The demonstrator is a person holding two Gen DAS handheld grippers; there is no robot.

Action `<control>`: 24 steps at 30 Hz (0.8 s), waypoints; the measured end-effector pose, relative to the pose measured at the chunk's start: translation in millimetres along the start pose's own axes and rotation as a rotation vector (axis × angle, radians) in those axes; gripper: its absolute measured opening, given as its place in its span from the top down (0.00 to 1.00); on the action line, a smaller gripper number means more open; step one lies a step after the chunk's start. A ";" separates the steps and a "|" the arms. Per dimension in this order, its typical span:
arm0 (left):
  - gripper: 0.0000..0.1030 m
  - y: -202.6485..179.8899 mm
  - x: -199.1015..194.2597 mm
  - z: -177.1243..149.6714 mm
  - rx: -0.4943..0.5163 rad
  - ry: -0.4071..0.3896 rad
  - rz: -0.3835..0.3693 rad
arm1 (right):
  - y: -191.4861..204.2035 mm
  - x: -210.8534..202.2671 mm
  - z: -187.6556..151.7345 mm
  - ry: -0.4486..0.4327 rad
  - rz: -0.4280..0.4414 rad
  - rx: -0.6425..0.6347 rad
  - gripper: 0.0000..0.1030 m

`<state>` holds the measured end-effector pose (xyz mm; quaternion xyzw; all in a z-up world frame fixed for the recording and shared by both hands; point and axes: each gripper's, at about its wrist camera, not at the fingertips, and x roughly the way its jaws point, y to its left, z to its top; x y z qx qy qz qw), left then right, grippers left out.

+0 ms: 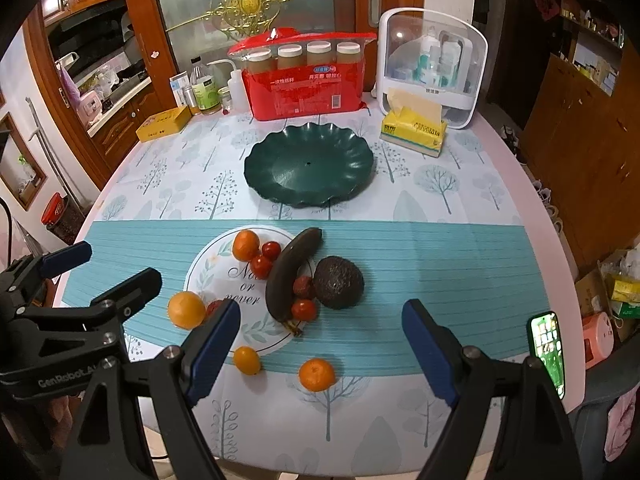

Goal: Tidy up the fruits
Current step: 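Move both tools toward the fruit on the white plate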

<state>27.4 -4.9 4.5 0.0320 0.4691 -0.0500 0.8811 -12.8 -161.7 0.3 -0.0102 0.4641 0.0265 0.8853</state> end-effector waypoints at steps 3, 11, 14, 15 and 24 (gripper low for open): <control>0.04 0.9 0.1 1.3 -0.017 0.012 -0.017 | -2.5 -0.7 3.3 -0.008 0.007 -0.012 0.19; 0.04 2.7 -2.5 11.5 -0.075 0.001 -0.002 | -19.8 -0.7 22.3 -0.029 0.041 -0.025 0.19; 0.04 1.3 -5.5 15.1 -0.086 -0.014 0.028 | -25.8 0.8 27.5 -0.039 0.043 -0.049 0.19; 0.04 0.2 -5.9 16.1 -0.090 -0.018 0.038 | -27.2 1.7 29.2 -0.040 0.045 -0.055 0.19; 0.04 -9.2 1.6 11.5 -0.120 0.004 0.120 | -43.2 25.9 34.5 -0.003 0.107 -0.104 0.19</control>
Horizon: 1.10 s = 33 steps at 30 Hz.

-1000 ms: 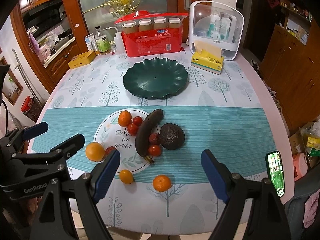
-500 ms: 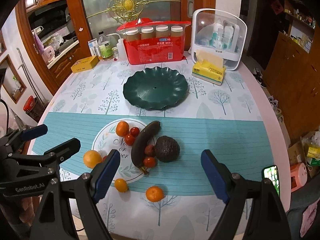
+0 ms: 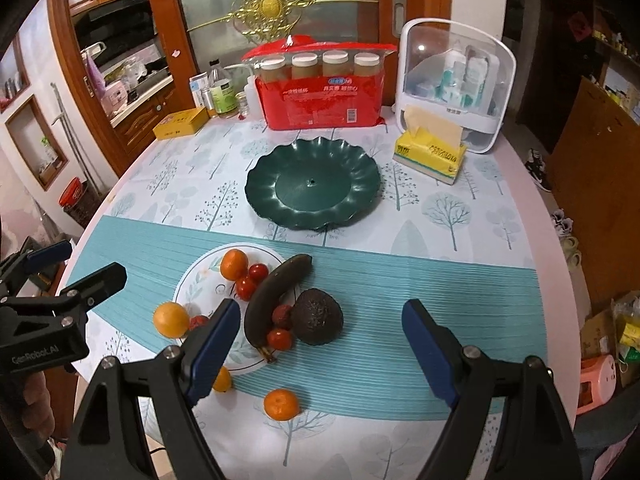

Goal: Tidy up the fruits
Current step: 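Move both tools toward the fruit on the white plate, then grasp the grapefruit with the left tool while the right tool grasps the avocado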

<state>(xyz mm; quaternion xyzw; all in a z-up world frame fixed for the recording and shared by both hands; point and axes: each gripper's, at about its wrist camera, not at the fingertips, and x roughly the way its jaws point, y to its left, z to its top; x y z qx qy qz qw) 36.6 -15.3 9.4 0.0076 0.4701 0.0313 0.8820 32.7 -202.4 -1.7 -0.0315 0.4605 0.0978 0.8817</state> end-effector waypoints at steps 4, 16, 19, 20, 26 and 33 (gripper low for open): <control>0.04 -3.9 6.9 -5.3 -0.003 0.016 0.037 | -3.7 12.5 -2.0 0.021 0.016 -0.014 0.19; 0.04 -1.6 48.2 -15.5 -0.027 0.107 0.057 | -19.8 48.7 -9.6 0.091 0.037 0.009 0.19; 0.04 1.9 60.9 -16.9 -0.024 0.128 0.060 | -23.2 58.5 -11.7 0.103 0.033 0.023 0.19; 0.04 3.7 66.0 -17.5 -0.024 0.135 0.063 | -23.9 61.6 -12.5 0.108 0.033 0.026 0.19; 0.04 19.9 105.8 -25.1 -0.034 0.211 0.070 | -27.3 82.9 -17.8 0.155 0.040 0.054 0.19; 0.04 39.9 144.7 -40.7 -0.057 0.295 0.044 | -23.4 107.1 -21.8 0.204 0.038 0.070 0.19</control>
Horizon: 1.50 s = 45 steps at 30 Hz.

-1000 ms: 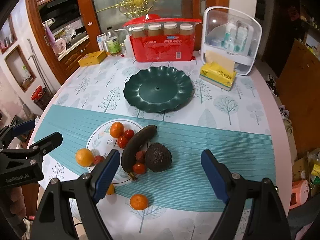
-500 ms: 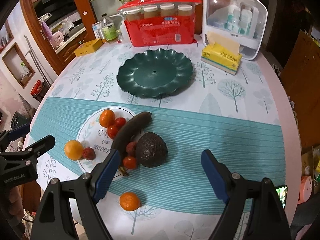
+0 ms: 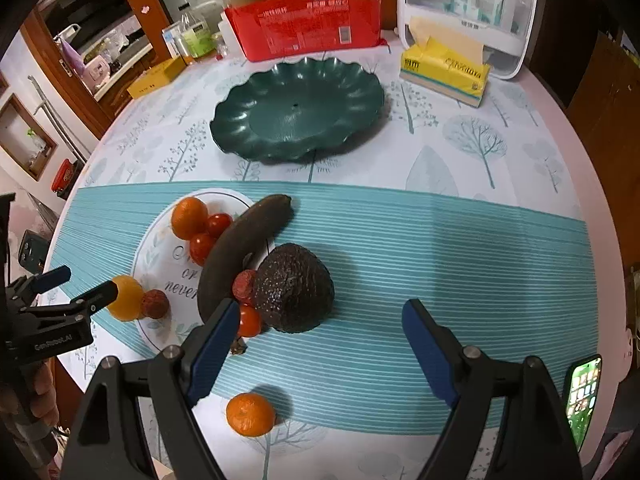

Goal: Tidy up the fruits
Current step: 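Grasp the grapefruit with the left tool while the right tool grasps the avocado, then lift the grapefruit and avocado and carry both over the green plate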

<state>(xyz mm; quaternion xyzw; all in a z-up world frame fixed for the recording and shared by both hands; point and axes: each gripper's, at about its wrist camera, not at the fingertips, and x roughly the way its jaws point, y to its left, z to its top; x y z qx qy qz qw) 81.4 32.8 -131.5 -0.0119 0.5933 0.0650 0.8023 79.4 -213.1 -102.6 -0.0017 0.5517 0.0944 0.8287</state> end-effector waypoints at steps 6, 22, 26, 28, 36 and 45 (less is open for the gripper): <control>0.04 10.1 19.0 -0.6 -0.003 0.041 -0.044 | 4.2 22.1 0.2 0.043 -0.003 0.012 0.19; 0.40 27.5 47.6 -4.7 -0.061 0.127 -0.274 | 16.0 69.1 5.1 0.141 0.065 0.106 0.24; 0.40 28.3 50.2 -7.0 -0.074 0.132 -0.312 | 16.6 70.5 3.8 0.133 0.065 0.126 0.27; 0.40 26.1 50.7 -8.1 -0.065 0.127 -0.312 | 16.0 69.3 3.8 0.128 0.065 0.133 0.29; 0.50 33.4 46.1 -15.0 -0.040 0.106 -0.297 | 8.0 63.7 1.7 0.101 0.073 0.145 0.41; 0.54 28.6 32.8 -12.8 -0.030 0.041 -0.277 | 16.0 50.9 -5.9 0.048 0.072 0.105 0.42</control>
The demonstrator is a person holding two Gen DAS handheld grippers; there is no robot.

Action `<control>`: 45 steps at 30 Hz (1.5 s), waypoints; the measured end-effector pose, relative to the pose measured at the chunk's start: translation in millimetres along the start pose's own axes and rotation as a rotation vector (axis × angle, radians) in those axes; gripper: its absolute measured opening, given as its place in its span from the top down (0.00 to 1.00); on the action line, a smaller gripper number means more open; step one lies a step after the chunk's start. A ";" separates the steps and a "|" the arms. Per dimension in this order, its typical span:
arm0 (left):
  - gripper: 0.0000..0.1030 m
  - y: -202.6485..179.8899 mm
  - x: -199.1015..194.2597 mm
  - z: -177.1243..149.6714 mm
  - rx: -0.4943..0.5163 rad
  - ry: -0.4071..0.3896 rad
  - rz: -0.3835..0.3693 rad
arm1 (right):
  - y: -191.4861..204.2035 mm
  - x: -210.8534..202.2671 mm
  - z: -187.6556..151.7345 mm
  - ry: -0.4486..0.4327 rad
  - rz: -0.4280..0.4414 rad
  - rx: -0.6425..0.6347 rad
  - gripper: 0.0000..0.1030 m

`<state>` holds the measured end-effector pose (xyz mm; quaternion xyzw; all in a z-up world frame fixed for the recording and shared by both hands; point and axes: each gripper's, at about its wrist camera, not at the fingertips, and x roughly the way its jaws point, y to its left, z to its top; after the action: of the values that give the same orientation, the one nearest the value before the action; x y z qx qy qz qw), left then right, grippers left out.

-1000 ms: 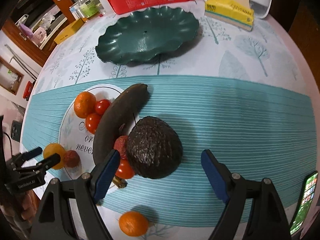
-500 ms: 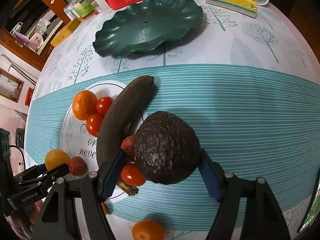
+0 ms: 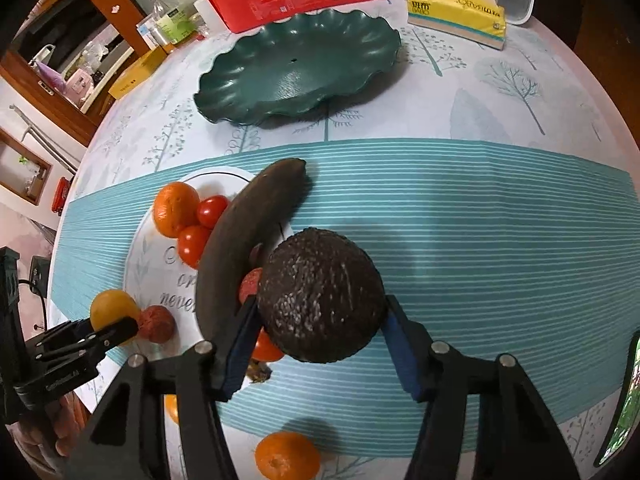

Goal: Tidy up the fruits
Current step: 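Lift the grapefruit and avocado and carry both over the green plate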

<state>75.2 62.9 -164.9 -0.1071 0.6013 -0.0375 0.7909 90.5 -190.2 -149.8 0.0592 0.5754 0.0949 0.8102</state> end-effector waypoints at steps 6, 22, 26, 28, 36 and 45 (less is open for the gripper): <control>0.54 -19.1 -43.7 27.1 0.030 -0.074 -0.026 | 12.8 -29.9 10.3 -0.053 0.037 -0.031 0.42; 0.54 -111.6 -124.8 202.7 0.262 -0.347 0.022 | 56.7 -133.3 167.1 -0.421 -0.055 -0.171 0.42; 0.54 -116.8 -77.3 225.6 0.267 -0.315 0.044 | 51.2 -92.1 196.1 -0.396 -0.107 -0.133 0.42; 0.54 -115.3 -42.5 237.2 0.248 -0.256 0.059 | 48.2 -68.7 201.6 -0.368 -0.133 -0.111 0.42; 0.54 -106.2 45.7 251.7 0.237 -0.147 0.108 | 22.2 30.2 207.9 -0.217 -0.160 -0.043 0.41; 0.53 -99.2 91.8 256.6 0.209 -0.112 0.129 | 13.4 78.6 199.8 -0.148 -0.151 -0.047 0.41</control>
<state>353.4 -19.1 -165.1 0.0129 0.5546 -0.0430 0.8309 303.0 -157.0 -153.4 0.0034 0.5146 0.0425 0.8564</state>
